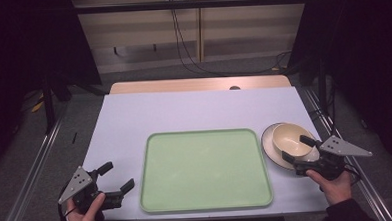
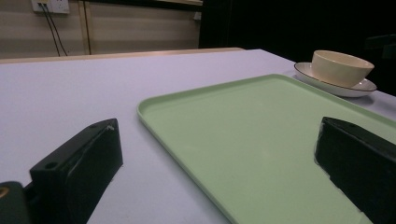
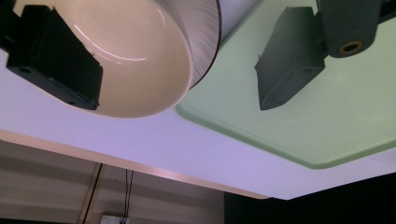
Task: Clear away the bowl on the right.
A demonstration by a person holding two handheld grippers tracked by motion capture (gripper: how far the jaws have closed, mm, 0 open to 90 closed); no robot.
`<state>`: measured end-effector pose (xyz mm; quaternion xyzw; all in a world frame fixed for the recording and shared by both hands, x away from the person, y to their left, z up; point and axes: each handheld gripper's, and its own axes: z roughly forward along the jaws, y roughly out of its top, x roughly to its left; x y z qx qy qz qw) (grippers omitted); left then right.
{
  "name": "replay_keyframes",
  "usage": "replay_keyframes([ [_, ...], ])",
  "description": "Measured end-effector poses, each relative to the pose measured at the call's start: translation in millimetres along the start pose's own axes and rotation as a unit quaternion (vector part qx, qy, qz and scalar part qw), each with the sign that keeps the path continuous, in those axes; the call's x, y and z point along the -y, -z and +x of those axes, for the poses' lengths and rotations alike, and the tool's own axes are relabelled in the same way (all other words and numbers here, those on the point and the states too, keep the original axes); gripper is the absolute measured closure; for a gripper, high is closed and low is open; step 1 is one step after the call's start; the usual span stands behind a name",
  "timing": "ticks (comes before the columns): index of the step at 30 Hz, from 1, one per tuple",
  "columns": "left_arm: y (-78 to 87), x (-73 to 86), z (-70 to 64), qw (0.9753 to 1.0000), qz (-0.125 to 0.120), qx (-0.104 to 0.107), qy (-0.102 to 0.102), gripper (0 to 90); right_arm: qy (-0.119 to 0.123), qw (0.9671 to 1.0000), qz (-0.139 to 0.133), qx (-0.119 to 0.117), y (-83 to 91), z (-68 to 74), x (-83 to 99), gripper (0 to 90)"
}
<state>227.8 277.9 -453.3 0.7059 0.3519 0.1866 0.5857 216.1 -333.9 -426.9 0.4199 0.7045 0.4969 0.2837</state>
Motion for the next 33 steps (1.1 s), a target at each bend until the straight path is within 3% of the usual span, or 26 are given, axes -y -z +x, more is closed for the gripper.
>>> replay_keyframes([
  [6,0.2,0.2,-0.5,1.0000,0.002,-0.002,-0.001,1.0,-0.007,0.9999,0.012,0.001,1.3,-2.9,-1.1,18.5],
  [14,0.2,0.4,-0.6,1.0000,0.004,-0.005,-0.001,1.0,-0.008,0.9994,0.033,0.010,-1.8,-3.9,-3.7,14.9],
  [19,0.4,0.7,-0.7,1.0000,0.003,-0.005,0.002,1.0,-0.008,0.9994,0.030,0.017,-2.5,-3.0,-7.0,13.9],
  [24,0.7,0.7,-0.7,1.0000,0.003,-0.006,0.000,1.0,-0.017,0.9993,0.031,0.015,-1.3,-8.3,-8.3,17.5],
  [25,0.7,0.7,-0.4,1.0000,0.002,-0.005,0.001,1.0,-0.022,0.9992,0.032,0.013,-0.2,-12.5,-10.0,23.7],
  [26,0.9,0.6,-0.1,1.0000,0.004,-0.003,-0.002,1.0,-0.024,0.9991,0.032,0.011,-0.1,-13.7,-10.5,23.9],
  [33,0.9,0.8,-0.1,1.0000,0.002,-0.004,0.001,0.9,-0.020,0.9992,0.034,0.004,1.7,-20.9,-17.2,30.8],
])
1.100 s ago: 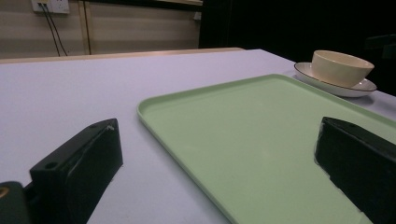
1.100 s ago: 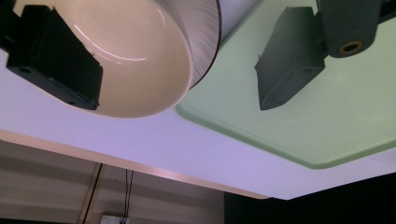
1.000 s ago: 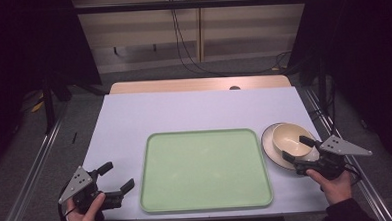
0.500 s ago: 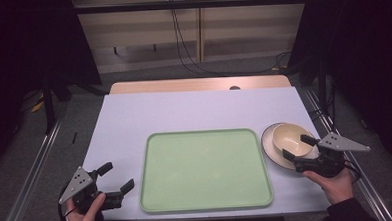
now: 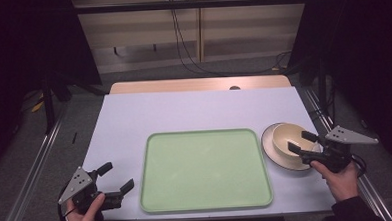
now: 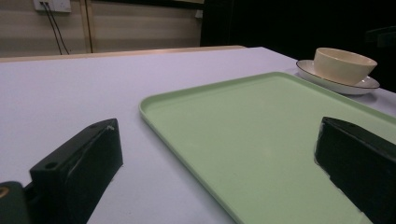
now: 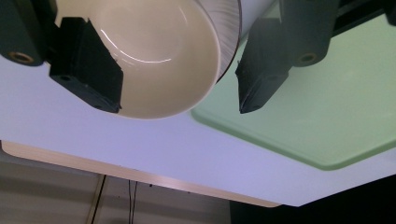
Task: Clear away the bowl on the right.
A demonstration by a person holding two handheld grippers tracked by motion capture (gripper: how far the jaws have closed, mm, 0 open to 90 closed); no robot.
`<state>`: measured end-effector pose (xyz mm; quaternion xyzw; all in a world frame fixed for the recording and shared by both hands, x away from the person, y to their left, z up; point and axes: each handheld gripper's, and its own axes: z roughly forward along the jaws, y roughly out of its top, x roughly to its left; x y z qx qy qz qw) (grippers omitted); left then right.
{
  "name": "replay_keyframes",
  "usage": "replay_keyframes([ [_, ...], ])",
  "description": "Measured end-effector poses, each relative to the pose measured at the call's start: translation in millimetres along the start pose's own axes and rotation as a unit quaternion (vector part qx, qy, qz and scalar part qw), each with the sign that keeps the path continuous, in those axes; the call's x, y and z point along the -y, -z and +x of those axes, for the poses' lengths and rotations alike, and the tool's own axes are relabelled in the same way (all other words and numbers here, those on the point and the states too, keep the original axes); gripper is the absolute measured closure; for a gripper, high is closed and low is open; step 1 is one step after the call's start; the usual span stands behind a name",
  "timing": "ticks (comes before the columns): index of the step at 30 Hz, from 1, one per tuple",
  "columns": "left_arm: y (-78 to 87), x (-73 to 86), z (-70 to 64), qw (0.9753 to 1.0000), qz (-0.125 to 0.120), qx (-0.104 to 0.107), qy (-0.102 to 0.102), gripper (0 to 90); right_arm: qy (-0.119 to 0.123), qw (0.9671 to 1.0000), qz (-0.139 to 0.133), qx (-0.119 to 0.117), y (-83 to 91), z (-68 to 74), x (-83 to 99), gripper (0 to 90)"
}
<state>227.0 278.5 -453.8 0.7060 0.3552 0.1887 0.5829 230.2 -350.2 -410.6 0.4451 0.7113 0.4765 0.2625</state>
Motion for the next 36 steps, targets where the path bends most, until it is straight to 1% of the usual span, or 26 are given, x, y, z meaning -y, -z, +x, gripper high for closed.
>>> replay_keyframes([
  [1,0.0,-0.1,-0.1,1.0000,-0.001,0.000,0.000,0.9,-0.005,0.9999,0.009,-0.013,0.7,-2.2,-2.7,33.3],
  [2,0.0,-0.1,-0.1,1.0000,-0.001,0.000,0.000,1.0,-0.005,0.9999,0.009,-0.013,0.7,-2.2,-2.7,33.3],
  [3,0.9,-0.1,1.2,0.9999,0.007,0.002,-0.009,0.9,-0.008,0.9998,0.011,-0.018,1.7,-5.2,-5.6,33.4],
  [4,0.9,-0.1,1.2,0.9999,0.007,0.002,-0.009,0.9,-0.008,0.9998,0.011,-0.018,1.7,-5.2,-5.6,33.4],
  [5,0.4,0.0,0.4,1.0000,0.002,0.001,-0.003,1.0,-0.011,0.9996,0.018,-0.018,1.6,-9.0,-8.1,33.6],
  [7,0.5,0.0,0.4,1.0000,0.002,0.002,-0.003,0.9,-0.012,0.9996,0.019,-0.018,1.3,-10.3,-8.7,33.6],
  [8,0.2,0.0,0.1,1.0000,-0.001,0.005,0.001,0.9,-0.005,0.9996,0.020,-0.020,0.8,-13.0,-9.3,33.3],
  [9,0.2,0.0,0.2,1.0000,-0.002,0.001,0.002,0.9,0.011,0.9989,0.043,-0.018,-0.6,-16.4,-11.7,32.3],
  [10,0.2,0.0,0.3,1.0000,-0.002,0.000,0.002,0.9,0.014,0.9986,0.049,-0.013,-1.0,-18.0,-12.8,33.6],
  [12,0.1,0.1,0.4,1.0000,-0.002,0.000,0.002,1.0,0.012,0.9986,0.051,-0.013,-0.8,-21.2,-14.2,34.9],
  [13,0.1,0.0,0.3,1.0000,0.000,0.003,0.000,0.9,-0.006,0.9985,0.054,-0.008,-0.6,-30.3,-17.8,36.8],
  [14,-0.2,0.0,0.3,1.0000,-0.001,0.002,0.000,0.9,-0.012,0.9983,0.057,-0.003,-0.8,-32.9,-19.2,37.1],
  [15,-0.3,0.1,0.3,1.0000,-0.001,0.001,0.000,0.9,-0.009,0.9980,0.063,0.001,-1.6,-37.8,-21.0,37.6],
  [18,-0.2,0.0,0.3,1.0000,-0.001,0.001,0.000,0.9,-0.017,0.9962,0.084,0.013,-6.7,-50.4,-26.0,37.3],
  [19,0.7,0.0,1.6,0.9999,0.007,0.003,-0.008,0.9,-0.020,0.9959,0.087,0.014,-8.2,-52.6,-27.0,36.4],
  [22,-0.5,0.3,0.0,1.0000,0.001,0.001,0.001,1.0,-0.035,0.9948,0.095,0.009,-13.6,-63.0,-30.0,36.8],
  [24,-0.5,0.3,0.0,1.0000,0.001,0.001,0.001,1.0,-0.038,0.9934,0.107,0.015,-17.8,-68.1,-31.6,36.3],
  [26,-0.6,0.3,0.0,1.0000,0.001,0.001,0.001,1.0,-0.039,0.9923,0.117,0.014,-22.3,-72.3,-33.2,37.0],
  [28,-0.7,0.2,0.2,1.0000,0.002,-0.001,0.000,1.0,-0.042,0.9901,0.133,0.014,-27.7,-75.0,-34.8,37.0],
  [29,-0.7,0.3,0.2,1.0000,0.001,-0.001,0.000,0.9,-0.042,0.9893,0.139,0.014,-30.2,-76.5,-35.7,38.3],
  [30,-0.7,0.3,0.2,1.0000,0.001,-0.001,0.000,1.0,-0.042,0.9893,0.139,0.014,-30.2,-76.5,-35.7,38.3],
  [31,-1.0,0.4,-0.1,1.0000,0.000,-0.001,0.003,1.0,-0.035,0.9876,0.152,0.013,-35.6,-79.1,-36.6,41.3],
  [33,-1.0,0.4,-0.1,1.0000,0.000,-0.001,0.003,1.0,-0.036,0.9849,0.167,0.024,-42.4,-82.9,-36.2,41.7],
  [34,-0.7,0.4,0.3,1.0000,0.003,0.000,0.000,1.0,-0.041,0.9835,0.174,0.025,-45.2,-85.6,-35.3,43.0],
  [35,-0.7,0.4,0.1,1.0000,0.003,0.000,0.000,1.0,-0.045,0.9832,0.175,0.025,-48.7,-89.6,-33.5,44.3],
  [36,-0.9,0.3,0.1,1.0000,0.002,0.002,-0.001,0.9,-0.047,0.9824,0.178,0.033,-50.2,-91.4,-32.4,46.3],
])
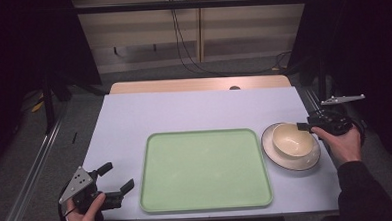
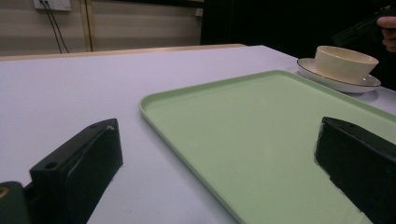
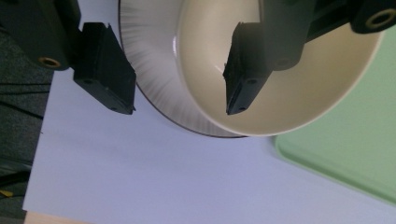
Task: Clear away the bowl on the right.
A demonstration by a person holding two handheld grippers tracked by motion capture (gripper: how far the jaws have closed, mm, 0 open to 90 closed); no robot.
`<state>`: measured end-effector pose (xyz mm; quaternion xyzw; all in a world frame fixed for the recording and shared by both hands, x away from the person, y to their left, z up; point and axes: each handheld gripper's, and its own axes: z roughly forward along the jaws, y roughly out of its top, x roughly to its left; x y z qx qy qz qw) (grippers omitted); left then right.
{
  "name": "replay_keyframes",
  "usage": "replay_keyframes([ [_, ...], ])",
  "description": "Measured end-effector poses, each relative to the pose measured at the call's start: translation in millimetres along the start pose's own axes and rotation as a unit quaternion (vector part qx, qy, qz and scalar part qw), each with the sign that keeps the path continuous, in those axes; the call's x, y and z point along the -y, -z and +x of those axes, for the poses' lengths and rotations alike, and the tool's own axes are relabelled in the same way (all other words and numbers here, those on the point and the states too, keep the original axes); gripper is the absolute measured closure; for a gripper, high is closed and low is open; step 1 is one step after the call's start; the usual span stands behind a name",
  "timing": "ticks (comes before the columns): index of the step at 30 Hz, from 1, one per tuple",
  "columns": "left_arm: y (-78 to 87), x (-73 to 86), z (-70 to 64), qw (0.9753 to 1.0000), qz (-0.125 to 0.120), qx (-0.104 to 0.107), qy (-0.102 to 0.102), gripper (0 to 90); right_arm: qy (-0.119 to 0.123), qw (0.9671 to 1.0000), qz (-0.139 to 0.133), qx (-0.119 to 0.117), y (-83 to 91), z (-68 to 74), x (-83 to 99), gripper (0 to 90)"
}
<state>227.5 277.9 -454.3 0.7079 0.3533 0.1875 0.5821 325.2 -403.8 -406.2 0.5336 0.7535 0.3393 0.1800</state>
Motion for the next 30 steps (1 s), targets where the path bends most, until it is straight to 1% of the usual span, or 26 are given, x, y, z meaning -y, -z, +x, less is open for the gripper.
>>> replay_keyframes([
  [1,-0.3,0.0,-0.4,1.0000,0.001,0.002,-0.001,0.9,-0.003,0.9998,0.019,0.001,-2.4,-1.3,-0.2,46.4],
  [2,-0.3,0.0,-0.4,1.0000,0.001,0.002,-0.001,0.9,-0.003,0.9998,0.019,0.001,-2.4,-1.3,-0.2,46.4],
  [3,-1.2,0.0,-0.8,1.0000,0.003,0.004,-0.002,0.9,-0.002,0.9991,0.041,0.000,-6.7,-3.0,0.9,47.0],
  [4,-1.2,0.0,-0.8,1.0000,0.003,0.004,-0.002,0.9,-0.002,0.9987,0.050,-0.003,-9.0,-3.5,2.0,48.0],
  [5,-1.4,-0.1,-0.8,1.0000,0.004,0.004,-0.003,0.9,-0.007,0.9975,0.070,-0.001,-11.3,-2.5,2.7,48.0],
  [6,-1.4,-0.1,-0.8,1.0000,0.004,0.004,-0.003,1.0,-0.007,0.9975,0.070,-0.001,-11.3,-2.5,2.7,48.0],
  [7,-1.2,-0.2,-1.0,1.0000,0.003,0.005,-0.003,0.9,-0.004,0.9971,0.075,0.007,-17.5,-1.7,6.1,50.7],
  [8,-1.0,-0.3,-1.0,1.0000,0.004,0.005,-0.004,0.9,0.000,0.9966,0.082,0.010,-19.2,-2.6,6.4,52.4],
  [9,-1.1,-0.2,-1.0,1.0000,0.003,0.005,-0.003,1.0,0.001,0.9967,0.082,0.003,-20.9,-2.9,7.2,55.1],
  [10,-1.0,0.0,-1.0,1.0000,0.004,0.005,-0.002,1.0,0.000,0.9964,0.085,0.002,-21.8,-2.9,7.6,58.4],
  [13,-0.9,0.0,-0.9,1.0000,0.003,0.006,-0.001,1.0,0.002,0.9952,0.097,0.005,-25.6,-0.6,8.1,62.4],
  [14,-0.9,0.0,-0.9,1.0000,0.003,0.006,-0.001,1.0,0.002,0.9952,0.097,0.005,-25.6,-0.6,8.1,62.4],
  [15,-0.9,0.1,-0.9,1.0000,0.004,0.006,-0.001,1.0,0.006,0.9946,0.103,0.000,-27.2,-0.1,8.3,64.9],
  [17,-0.7,0.0,-0.9,1.0000,0.003,0.006,-0.001,0.9,0.003,0.9929,0.119,-0.006,-30.5,0.3,8.5,68.1],
  [20,-0.6,0.0,-0.9,1.0000,0.003,0.006,0.000,0.9,-0.005,0.9912,0.131,-0.019,-31.9,0.3,9.2,74.2],
  [22,-0.7,0.0,-0.9,1.0000,0.004,0.007,0.000,0.9,-0.004,0.9903,0.136,-0.026,-32.5,-0.4,9.5,78.3],
  [23,-0.6,0.1,-0.9,1.0000,0.003,0.007,0.000,1.0,-0.004,0.9903,0.135,-0.034,-33.3,-0.3,9.9,81.2],
  [24,-0.6,0.1,-0.9,1.0000,0.003,0.007,0.000,0.9,-0.005,0.9900,0.135,-0.040,-33.3,-0.7,10.1,81.5],
  [25,-0.5,0.1,-0.9,1.0000,0.004,0.009,-0.001,0.9,-0.005,0.9900,0.135,-0.042,-33.3,-1.1,10.3,81.7],
  [26,-0.4,0.0,-0.5,1.0000,0.005,0.006,-0.002,0.9,-0.002,0.9902,0.133,-0.043,-33.3,-2.2,11.0,81.9],
  [27,-0.3,0.0,-0.4,1.0000,0.005,0.006,-0.002,0.9,-0.008,0.9901,0.132,-0.045,-33.2,-2.6,11.4,82.3],
  [28,-0.3,0.0,-0.4,1.0000,0.005,0.006,-0.002,0.9,-0.008,0.9901,0.132,-0.045,-33.2,-2.6,11.4,82.3],
  [29,-0.7,0.1,-0.7,1.0000,0.003,0.006,0.000,0.9,-0.010,0.9902,0.129,-0.054,-33.4,-4.8,12.6,82.7],
  [30,-0.7,0.1,-0.7,1.0000,0.003,0.006,0.000,0.9,-0.010,0.9902,0.129,-0.054,-33.4,-4.8,12.6,82.7],
])
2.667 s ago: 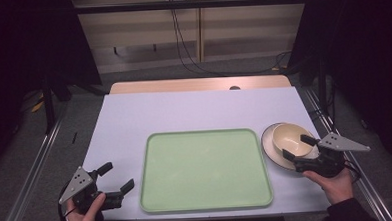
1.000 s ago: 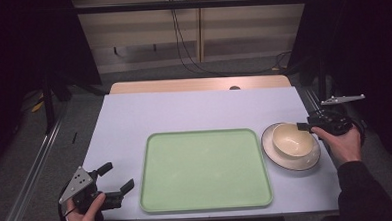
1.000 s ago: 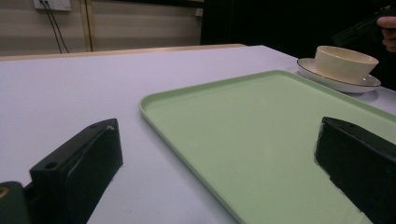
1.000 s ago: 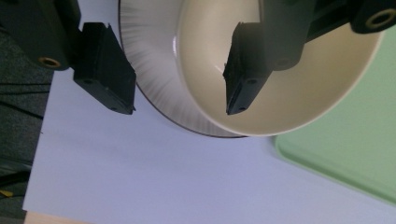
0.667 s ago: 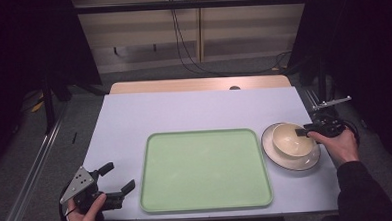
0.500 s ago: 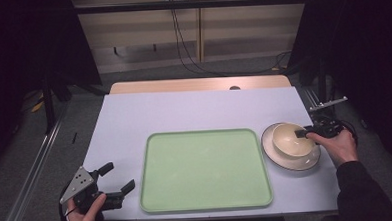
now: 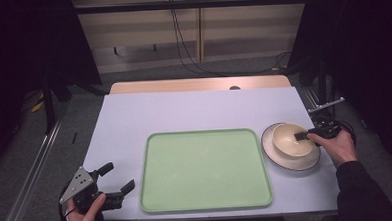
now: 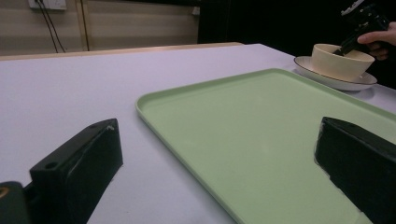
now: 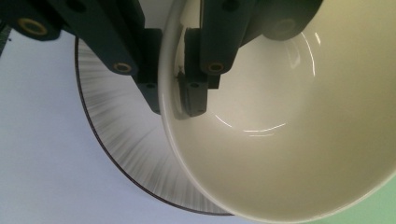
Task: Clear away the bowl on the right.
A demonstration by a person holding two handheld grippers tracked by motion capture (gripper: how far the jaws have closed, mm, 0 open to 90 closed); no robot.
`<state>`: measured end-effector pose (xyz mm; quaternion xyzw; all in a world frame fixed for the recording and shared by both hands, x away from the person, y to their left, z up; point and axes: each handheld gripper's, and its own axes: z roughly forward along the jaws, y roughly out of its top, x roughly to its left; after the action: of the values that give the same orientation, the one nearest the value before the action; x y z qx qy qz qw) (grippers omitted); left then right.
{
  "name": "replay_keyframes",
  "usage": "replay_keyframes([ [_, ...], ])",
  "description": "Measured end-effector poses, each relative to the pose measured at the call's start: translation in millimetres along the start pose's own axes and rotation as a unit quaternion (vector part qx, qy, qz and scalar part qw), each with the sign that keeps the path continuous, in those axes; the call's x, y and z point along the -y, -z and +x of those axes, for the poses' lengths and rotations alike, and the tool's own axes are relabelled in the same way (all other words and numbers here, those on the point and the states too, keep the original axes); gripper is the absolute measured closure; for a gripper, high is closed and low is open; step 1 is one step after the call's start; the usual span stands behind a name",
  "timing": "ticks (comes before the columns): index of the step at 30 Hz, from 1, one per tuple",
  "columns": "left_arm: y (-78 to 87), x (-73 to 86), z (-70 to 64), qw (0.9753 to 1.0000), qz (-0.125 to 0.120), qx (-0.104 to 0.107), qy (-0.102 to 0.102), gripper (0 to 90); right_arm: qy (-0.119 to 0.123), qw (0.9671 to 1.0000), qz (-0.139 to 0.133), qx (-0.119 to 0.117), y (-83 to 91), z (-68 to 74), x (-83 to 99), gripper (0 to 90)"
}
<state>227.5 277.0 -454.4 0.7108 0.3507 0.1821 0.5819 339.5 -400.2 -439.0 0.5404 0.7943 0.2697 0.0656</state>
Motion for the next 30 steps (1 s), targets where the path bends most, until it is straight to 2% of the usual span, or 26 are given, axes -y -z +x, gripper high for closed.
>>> replay_keyframes([
  [15,0.5,0.1,1.0,1.0000,0.002,-0.002,-0.003,1.0,-0.035,0.9993,-0.003,-0.012,2.3,-3.5,1.8,84.0],
  [24,0.8,0.2,0.3,1.0000,-0.001,-0.004,0.001,1.0,-0.042,0.9987,-0.017,-0.025,6.0,-2.5,2.6,83.6],
  [30,0.7,0.2,0.5,1.0000,-0.002,-0.002,0.001,1.0,-0.047,0.9984,-0.023,-0.022,8.1,-1.6,3.7,83.5],
])
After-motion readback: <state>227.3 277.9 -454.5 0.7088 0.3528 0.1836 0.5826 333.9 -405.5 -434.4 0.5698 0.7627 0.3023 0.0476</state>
